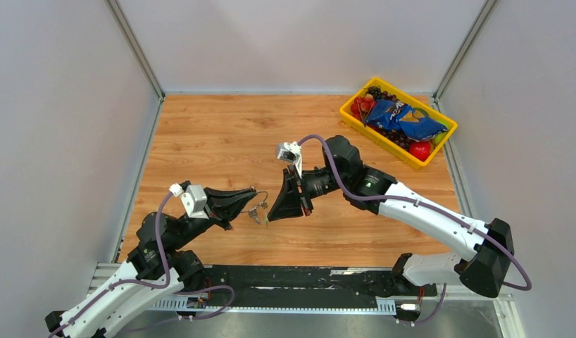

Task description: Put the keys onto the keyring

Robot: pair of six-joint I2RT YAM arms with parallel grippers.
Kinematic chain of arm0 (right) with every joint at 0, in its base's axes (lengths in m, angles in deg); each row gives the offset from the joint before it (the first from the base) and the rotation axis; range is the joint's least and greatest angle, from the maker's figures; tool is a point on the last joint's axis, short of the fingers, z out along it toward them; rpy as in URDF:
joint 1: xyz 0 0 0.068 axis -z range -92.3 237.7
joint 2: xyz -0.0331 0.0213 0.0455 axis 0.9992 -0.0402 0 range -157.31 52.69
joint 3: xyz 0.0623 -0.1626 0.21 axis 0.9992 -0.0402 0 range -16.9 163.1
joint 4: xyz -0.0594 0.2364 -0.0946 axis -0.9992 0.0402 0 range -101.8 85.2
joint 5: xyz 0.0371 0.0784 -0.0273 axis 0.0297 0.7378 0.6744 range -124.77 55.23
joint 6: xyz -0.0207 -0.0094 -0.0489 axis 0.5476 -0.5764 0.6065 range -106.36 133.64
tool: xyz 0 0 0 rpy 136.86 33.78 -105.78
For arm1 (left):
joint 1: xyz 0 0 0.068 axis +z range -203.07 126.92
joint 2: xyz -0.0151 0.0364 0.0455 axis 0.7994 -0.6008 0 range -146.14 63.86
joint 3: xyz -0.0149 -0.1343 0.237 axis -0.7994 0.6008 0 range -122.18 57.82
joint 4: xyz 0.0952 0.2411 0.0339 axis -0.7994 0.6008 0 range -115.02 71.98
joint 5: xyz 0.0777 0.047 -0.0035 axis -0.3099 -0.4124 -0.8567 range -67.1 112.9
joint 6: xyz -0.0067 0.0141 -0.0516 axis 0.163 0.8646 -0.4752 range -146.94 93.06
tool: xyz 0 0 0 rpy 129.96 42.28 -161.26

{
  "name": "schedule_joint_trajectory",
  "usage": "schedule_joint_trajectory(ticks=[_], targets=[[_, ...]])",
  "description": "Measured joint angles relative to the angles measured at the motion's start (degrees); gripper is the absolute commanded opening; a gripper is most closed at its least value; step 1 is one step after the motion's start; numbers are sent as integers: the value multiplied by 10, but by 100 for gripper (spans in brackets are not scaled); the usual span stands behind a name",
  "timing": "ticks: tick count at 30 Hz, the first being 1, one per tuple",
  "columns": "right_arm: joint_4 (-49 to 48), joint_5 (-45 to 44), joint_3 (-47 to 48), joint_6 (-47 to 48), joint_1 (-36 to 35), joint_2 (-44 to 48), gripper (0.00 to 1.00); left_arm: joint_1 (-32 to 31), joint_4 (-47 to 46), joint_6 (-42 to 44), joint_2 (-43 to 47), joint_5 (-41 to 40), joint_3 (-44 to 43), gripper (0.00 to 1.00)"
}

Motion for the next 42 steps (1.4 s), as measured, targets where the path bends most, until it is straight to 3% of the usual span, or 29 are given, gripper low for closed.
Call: schedule_joint_trajectory(ticks=[16, 42], targets=[[-146, 34, 2, -169, -17, -21, 0, 0, -35, 2, 15, 86, 7, 0], [-158, -3, 10, -224, -18, -33, 0, 0, -68, 2, 41, 144, 19, 1]])
